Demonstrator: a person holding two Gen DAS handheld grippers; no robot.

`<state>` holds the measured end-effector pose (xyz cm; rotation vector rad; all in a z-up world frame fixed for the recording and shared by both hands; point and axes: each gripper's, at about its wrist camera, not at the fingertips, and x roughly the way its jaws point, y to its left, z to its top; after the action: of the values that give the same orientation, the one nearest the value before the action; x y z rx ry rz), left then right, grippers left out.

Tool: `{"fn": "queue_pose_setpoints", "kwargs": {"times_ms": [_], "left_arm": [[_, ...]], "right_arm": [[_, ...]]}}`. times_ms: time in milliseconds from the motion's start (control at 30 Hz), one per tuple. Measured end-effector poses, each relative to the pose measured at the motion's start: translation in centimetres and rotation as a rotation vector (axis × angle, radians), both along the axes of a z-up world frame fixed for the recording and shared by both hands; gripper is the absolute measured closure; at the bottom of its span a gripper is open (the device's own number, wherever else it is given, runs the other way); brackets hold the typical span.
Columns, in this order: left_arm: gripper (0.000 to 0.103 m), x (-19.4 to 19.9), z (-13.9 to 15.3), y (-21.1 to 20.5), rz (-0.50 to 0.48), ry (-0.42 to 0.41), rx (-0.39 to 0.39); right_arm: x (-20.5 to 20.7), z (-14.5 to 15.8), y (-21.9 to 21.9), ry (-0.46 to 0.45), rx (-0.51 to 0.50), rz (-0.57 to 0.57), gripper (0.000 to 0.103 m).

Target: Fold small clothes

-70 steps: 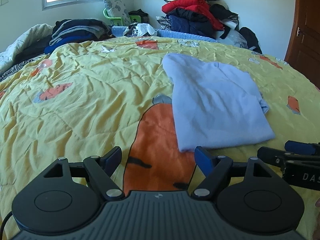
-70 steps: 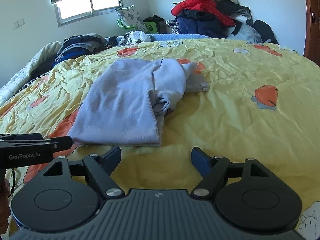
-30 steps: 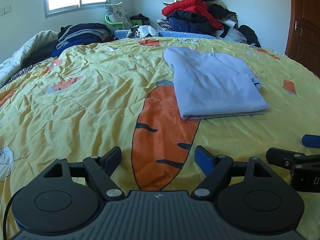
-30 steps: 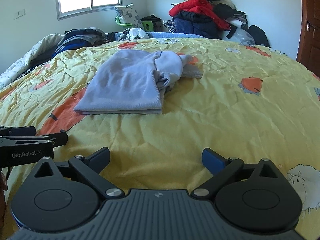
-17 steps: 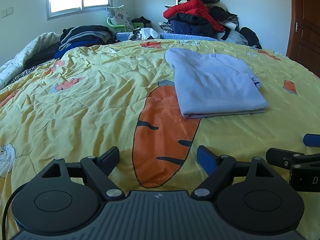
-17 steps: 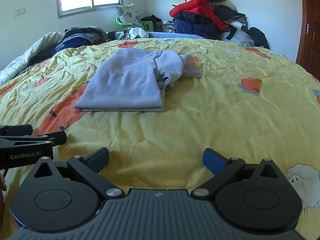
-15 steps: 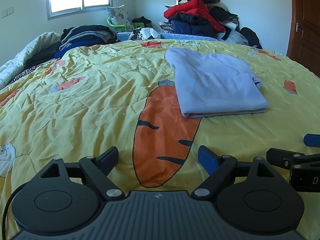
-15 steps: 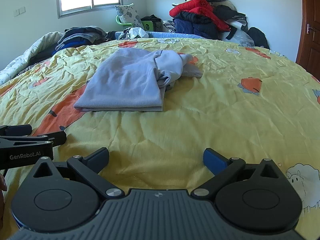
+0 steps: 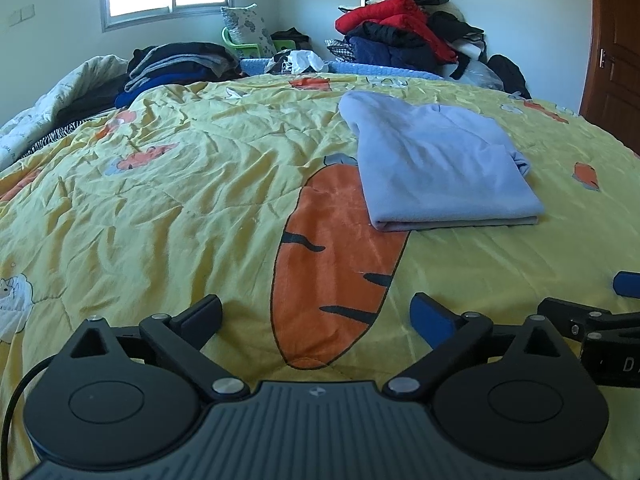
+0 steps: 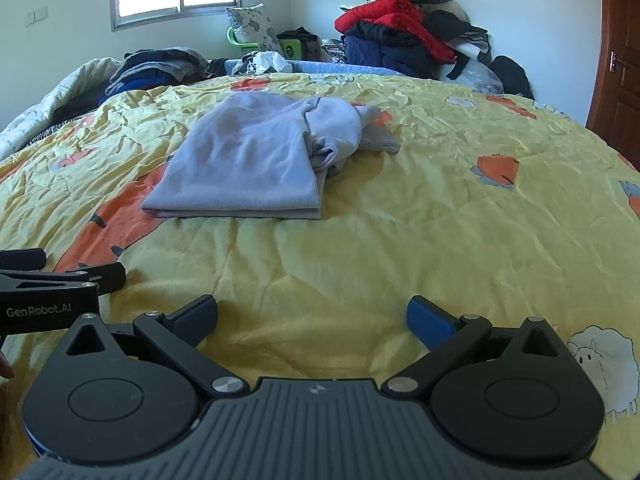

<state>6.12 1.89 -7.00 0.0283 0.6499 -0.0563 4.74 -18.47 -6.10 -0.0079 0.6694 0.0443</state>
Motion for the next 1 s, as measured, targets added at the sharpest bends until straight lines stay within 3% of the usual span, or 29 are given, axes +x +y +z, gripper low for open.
{"fn": "queue_pose_setpoints", "kwargs": {"times_ms": [267,1000], "left_arm": [[0.000,-0.02,-0.06,-0.08,0.017,0.002,0.005],[0.000,0.02,-0.07,0.51,0.019,-0.006,0.013]], "right_arm": [[0.14,-0.06,-0.52,-0.002,-0.008,-0.052,0.000],[0.18,-0.29,-0.03,0.000,-0.034,-0.055,0.000]]}}
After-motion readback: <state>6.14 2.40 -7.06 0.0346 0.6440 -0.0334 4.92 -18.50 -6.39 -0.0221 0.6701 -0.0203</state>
